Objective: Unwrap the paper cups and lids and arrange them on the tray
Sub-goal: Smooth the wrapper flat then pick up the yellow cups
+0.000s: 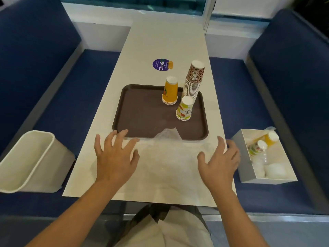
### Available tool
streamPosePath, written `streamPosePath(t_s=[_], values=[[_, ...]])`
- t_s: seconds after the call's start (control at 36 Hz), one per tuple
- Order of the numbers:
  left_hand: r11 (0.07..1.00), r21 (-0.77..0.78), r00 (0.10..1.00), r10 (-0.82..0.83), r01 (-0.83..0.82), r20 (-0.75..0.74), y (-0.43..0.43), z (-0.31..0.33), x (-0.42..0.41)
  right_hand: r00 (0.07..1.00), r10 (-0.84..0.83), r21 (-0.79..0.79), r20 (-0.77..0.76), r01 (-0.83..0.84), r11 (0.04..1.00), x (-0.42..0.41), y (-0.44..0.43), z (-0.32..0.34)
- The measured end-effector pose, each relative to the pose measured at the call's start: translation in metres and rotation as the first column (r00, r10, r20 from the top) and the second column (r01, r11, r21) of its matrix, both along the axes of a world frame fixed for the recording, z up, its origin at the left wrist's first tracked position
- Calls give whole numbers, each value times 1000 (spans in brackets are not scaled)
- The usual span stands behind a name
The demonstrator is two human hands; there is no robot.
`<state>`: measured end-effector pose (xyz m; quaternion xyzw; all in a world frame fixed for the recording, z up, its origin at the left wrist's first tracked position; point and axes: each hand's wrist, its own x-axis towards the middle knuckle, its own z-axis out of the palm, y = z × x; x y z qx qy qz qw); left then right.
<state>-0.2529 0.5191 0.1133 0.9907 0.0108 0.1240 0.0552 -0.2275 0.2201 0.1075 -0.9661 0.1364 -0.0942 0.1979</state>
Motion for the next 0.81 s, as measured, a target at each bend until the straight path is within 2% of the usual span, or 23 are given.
streamPosePath(t_s=[0.06, 0.11, 0.17, 0.22, 0.31, 0.44, 0.53, 0.67, 0.81], values=[[999, 38, 992, 0, 5, -123, -1, -13, -5, 967, 178, -22, 184, -177, 984, -3, 21, 18], [996, 80, 963, -7, 30, -270, 4, -36, -6, 888, 397, -66, 231, -393, 917, -6, 51, 24], [993, 98, 932, -22, 62, -363, 8, -57, -6, 809, 571, -123, 141, -558, 821, -8, 82, 11], [994, 90, 908, -15, 58, -418, 10, -73, -7, 759, 650, -177, -42, -646, 743, -8, 107, -16], [999, 32, 900, -15, 32, -435, 10, -88, -12, 735, 630, -221, -251, -677, 702, -4, 117, -59], [999, -18, 904, -46, 42, -426, 14, -92, -15, 731, 561, -180, -388, -657, 732, 1, 90, -81], [998, -7, 905, -62, 65, -421, 15, -92, -15, 733, 537, -143, -418, -637, 758, 4, 62, -77], [998, -19, 902, -67, 65, -427, 16, -91, -16, 786, 482, -143, -387, -567, 811, 12, 11, -79], [998, -22, 899, -64, 61, -434, 15, -91, -15, 772, 506, -155, -386, -595, 789, 14, -9, -83]])
